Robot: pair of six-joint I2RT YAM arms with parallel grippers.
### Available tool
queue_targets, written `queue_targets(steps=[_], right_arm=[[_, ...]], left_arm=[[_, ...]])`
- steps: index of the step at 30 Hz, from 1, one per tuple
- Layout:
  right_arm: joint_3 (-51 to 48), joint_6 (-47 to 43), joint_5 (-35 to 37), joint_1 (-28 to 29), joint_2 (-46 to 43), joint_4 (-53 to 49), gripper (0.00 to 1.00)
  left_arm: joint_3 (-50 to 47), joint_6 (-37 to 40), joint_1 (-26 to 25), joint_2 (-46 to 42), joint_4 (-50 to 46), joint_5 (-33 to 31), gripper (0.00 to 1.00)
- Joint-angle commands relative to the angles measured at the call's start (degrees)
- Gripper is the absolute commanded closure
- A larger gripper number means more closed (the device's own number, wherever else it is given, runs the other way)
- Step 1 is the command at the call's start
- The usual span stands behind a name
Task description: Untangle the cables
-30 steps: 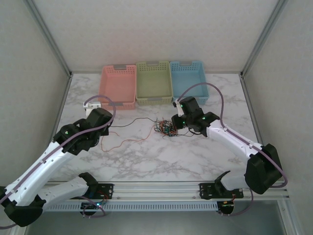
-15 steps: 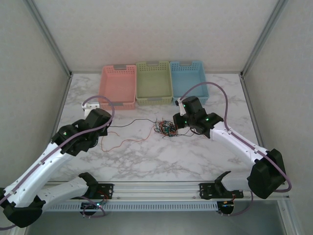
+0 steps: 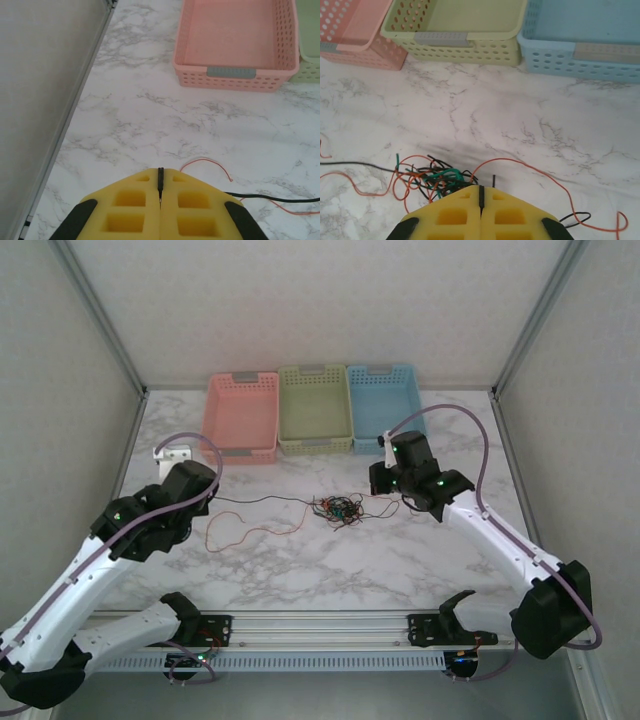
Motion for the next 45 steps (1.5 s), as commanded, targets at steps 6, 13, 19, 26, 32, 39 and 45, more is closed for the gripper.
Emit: queue_targets(steps=[6, 13, 19, 26, 32, 39, 45], right_arm=[[0.67, 3.27, 3.1, -6.5, -3.45, -3.39, 1.0], [-0.73, 3.38, -13.19, -9.21, -0.4, 0.88, 1.0], [3.06, 2.38, -16.9, 0.28, 9.56, 1.35, 0.69], [7.98, 8.52, -17.89, 4.84, 23.94, 1.58, 0.6], [10.26, 8.69, -20.58, 6.85, 29.68, 4.05, 0.6], [11.53, 1.09, -18.24, 7.6, 31.03, 3.16, 0.57], [12.85, -10.13, -12.56, 8.35, 30.52, 0.07, 0.51]], left_arm=[[9.55, 4.35, 1.39, -1.45, -6.72, -10.92, 1.0], [9.52, 5.26, 1.49, -1.0, -5.09, -7.44, 1.0], [4.43, 3.05, 1.49, 0.98, -1.86, -2.21, 1.0], [2.51, 1.97, 1.49, 2.57, -0.95, 0.21, 1.0], [1.15, 1.65, 1.46, 2.53, -0.68, 0.9, 1.0], [0.88, 1.77, 1.55, 2.71, -0.56, 1.38, 1.0], [0.71, 1.97, 1.58, 2.43, -0.77, 1.18, 1.0]])
